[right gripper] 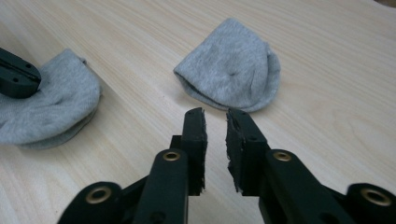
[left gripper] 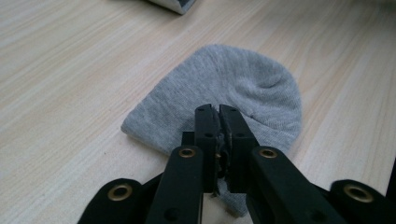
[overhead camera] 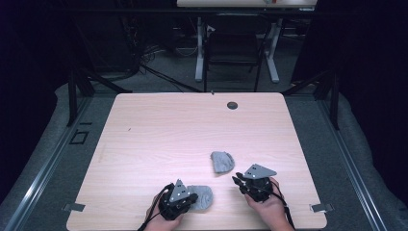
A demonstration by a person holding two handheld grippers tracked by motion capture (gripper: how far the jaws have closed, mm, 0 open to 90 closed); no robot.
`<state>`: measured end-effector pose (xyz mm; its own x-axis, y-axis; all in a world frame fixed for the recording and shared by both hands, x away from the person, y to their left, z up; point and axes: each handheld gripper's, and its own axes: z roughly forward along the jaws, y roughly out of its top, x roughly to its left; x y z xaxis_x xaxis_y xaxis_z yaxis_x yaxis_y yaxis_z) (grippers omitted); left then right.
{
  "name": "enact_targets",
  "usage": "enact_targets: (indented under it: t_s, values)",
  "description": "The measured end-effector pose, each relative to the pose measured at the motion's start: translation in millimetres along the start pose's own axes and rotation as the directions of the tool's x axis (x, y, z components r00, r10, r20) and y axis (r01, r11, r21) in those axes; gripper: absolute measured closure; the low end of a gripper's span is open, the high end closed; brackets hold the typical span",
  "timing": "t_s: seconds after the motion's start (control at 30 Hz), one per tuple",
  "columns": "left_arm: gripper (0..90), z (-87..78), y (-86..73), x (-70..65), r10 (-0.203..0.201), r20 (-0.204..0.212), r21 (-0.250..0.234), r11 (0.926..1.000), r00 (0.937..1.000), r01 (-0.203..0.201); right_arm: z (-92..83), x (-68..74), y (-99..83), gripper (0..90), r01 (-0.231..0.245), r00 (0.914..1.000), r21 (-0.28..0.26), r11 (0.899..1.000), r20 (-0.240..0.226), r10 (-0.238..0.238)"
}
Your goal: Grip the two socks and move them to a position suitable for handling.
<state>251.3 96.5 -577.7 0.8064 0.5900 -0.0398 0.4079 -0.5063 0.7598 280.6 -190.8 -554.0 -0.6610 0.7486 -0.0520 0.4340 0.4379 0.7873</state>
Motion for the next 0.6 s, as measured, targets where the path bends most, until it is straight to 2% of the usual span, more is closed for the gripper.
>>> enact_targets:
  t_s: [0.1, 0.17, 0.4, 0.47, 0.6]
  values:
    - [83.8, -3.8, 2.3, 3.8, -0.012, -0.005, -0.011, 0.9999, 0.9999, 0.012, 2.1, -1.1, 7.1, 84.2, -0.003, 0.9999, 0.016, 1.000, -0.011, 0.003]
    - [82.8, -6.4, 3.0, 6.8, -0.030, -0.011, -0.024, 0.9993, 0.9995, 0.030, 6.1, -2.5, 13.4, 85.5, 0.011, 0.9999, 0.024, 1.000, -0.002, -0.011]
    - [76.9, -15.4, 3.5, 21.4, -0.072, -0.041, -0.050, 0.9963, 0.9966, 0.070, 22.9, -10.5, 35.6, 84.2, 0.005, 0.9999, 0.012, 1.000, 0.010, -0.006]
    - [75.2, -16.9, 3.3, 25.2, -0.071, -0.047, -0.054, 0.9962, 0.9964, 0.068, 29.6, -12.8, 41.1, 83.8, 0.012, 0.9998, 0.016, 1.000, 0.016, -0.012]
    - [71.1, -19.6, 2.5, 32.1, -0.092, -0.063, -0.065, 0.9940, 0.9938, 0.088, 41.7, -16.4, 48.2, 88.1, 0.013, 0.9999, 0.040, 0.999, 0.010, -0.014]
